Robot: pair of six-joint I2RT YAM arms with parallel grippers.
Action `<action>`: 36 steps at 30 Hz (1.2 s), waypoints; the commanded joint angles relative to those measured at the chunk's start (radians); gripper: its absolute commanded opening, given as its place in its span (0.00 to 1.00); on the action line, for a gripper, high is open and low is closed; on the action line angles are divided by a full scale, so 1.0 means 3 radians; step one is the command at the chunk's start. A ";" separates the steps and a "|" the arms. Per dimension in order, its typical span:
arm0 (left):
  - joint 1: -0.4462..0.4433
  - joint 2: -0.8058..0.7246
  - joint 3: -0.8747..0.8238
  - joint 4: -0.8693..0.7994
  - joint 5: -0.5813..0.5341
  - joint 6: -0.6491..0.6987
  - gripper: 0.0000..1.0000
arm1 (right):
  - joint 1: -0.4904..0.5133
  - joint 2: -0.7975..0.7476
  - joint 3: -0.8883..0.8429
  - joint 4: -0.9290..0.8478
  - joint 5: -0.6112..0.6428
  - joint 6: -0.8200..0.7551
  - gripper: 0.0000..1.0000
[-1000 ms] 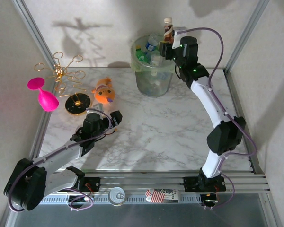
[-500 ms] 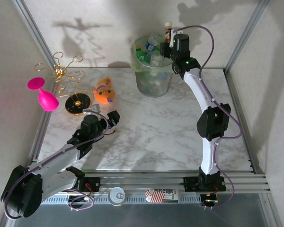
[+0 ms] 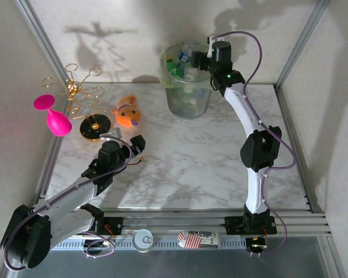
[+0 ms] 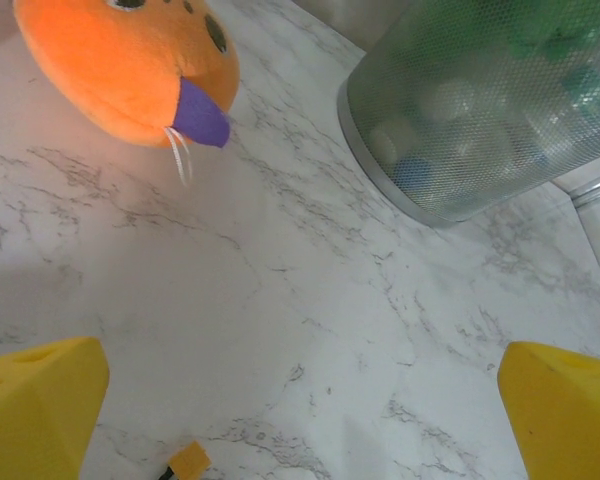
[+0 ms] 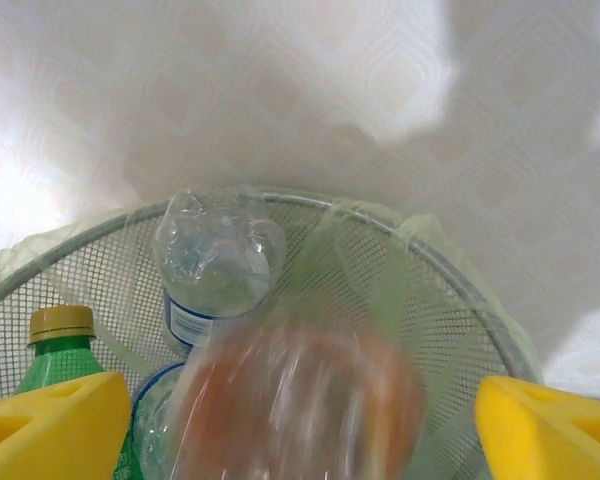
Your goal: Put the plastic bottles in the bin
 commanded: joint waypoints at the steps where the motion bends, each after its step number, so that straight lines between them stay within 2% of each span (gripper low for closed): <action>1: 0.0030 -0.0059 0.0137 -0.0125 -0.0228 0.0087 1.00 | -0.0012 -0.0278 -0.0040 0.0108 0.0054 -0.0026 0.91; 4: 0.0033 -0.0084 0.0209 -0.0197 -0.0427 0.0189 1.00 | -0.0012 -0.0579 -0.0416 0.0254 0.0063 -0.0061 0.92; 13: 0.0072 0.0113 0.0427 -0.0178 -0.1149 0.0512 1.00 | -0.0012 -0.1723 -0.2118 0.0870 0.0149 -0.0129 0.95; 22: 0.0206 0.0319 0.0442 0.0278 -0.2073 0.1039 1.00 | -0.0017 -0.2658 -0.3892 0.1451 0.0541 -0.0114 0.99; 29: 0.0371 0.0408 0.0121 0.0859 -0.2307 0.1163 1.00 | -0.0056 -0.2867 -0.5194 0.2426 0.0885 -0.0350 0.99; 33: 0.0447 0.0586 0.0086 0.1097 -0.2549 0.1300 1.00 | -0.0163 -0.2731 -0.5686 0.3083 0.0910 -0.0474 0.99; 36: 0.0516 0.0791 -0.0014 0.1488 -0.2612 0.1513 1.00 | -0.0304 -0.2489 -0.5929 0.3558 0.0868 -0.0502 0.99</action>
